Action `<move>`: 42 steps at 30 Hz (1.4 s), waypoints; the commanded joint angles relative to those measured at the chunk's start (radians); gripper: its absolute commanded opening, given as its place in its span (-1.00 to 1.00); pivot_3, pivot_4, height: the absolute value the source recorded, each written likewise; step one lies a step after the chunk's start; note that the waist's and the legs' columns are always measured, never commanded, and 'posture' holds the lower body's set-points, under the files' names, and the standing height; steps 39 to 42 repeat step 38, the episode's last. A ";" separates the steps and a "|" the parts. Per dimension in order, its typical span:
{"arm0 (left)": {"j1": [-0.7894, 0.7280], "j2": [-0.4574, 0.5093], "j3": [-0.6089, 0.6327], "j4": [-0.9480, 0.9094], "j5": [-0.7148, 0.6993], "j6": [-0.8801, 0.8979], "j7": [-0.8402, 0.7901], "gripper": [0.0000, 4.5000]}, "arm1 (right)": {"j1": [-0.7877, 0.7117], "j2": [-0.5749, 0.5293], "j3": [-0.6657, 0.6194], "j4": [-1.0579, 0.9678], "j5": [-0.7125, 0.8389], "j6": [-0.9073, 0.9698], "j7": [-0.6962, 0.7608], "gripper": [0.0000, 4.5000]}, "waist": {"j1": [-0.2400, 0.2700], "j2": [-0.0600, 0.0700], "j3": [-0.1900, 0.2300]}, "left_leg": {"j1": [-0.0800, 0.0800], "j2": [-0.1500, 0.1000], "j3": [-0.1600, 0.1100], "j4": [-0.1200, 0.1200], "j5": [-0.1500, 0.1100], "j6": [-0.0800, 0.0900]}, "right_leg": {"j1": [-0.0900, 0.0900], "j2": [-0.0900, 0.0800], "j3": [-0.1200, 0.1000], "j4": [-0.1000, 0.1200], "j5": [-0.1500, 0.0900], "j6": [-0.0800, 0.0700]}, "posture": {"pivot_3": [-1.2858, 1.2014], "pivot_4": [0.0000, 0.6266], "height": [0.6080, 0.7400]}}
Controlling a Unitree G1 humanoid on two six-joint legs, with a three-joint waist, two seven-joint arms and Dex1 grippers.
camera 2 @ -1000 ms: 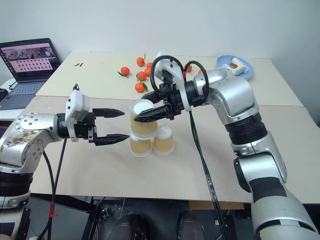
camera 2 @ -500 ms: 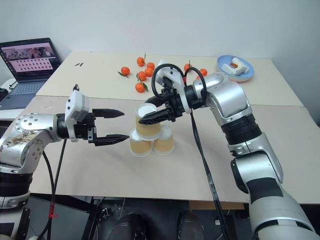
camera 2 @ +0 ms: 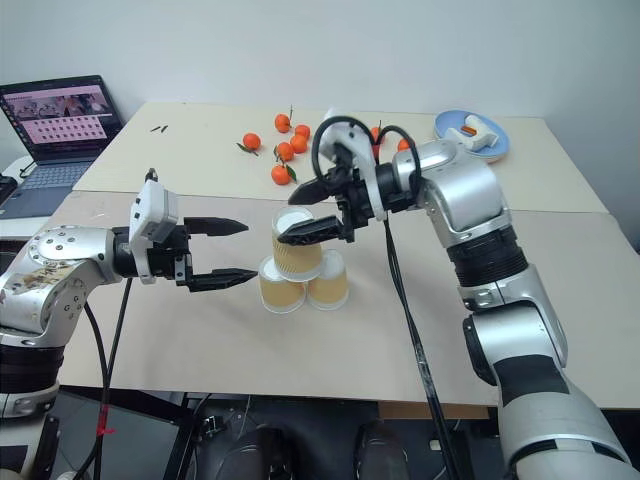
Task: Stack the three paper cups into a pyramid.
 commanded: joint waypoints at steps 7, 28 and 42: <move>0.090 -0.028 0.145 -0.077 -0.036 0.063 0.183 1.00 | -0.008 -0.106 -0.394 -0.116 0.213 0.222 -0.235 0.98 | 0.000 0.000 0.000 | 0.001 0.000 -0.001 0.000 0.000 0.000 | 0.002 0.000 0.000 0.000 0.000 0.000 | 0.03 -0.52 -0.17; 0.111 -0.449 0.435 0.309 0.330 -0.292 1.221 1.00 | 0.633 0.156 -0.589 0.141 -0.227 -0.502 -1.197 0.98 | -0.003 -0.004 -0.001 | 0.001 0.000 0.003 -0.002 0.002 -0.001 | -0.003 -0.001 0.005 0.004 0.000 0.001 | 0.03 -0.52 -0.17; 0.101 -0.467 0.428 0.431 0.336 -0.420 1.262 1.00 | 0.662 0.190 -0.569 0.152 -0.240 -0.568 -1.218 0.98 | -0.003 -0.004 -0.001 | 0.000 0.000 0.003 0.000 0.002 -0.001 | -0.004 -0.001 0.006 0.005 0.000 0.001 | 0.03 -0.52 -0.17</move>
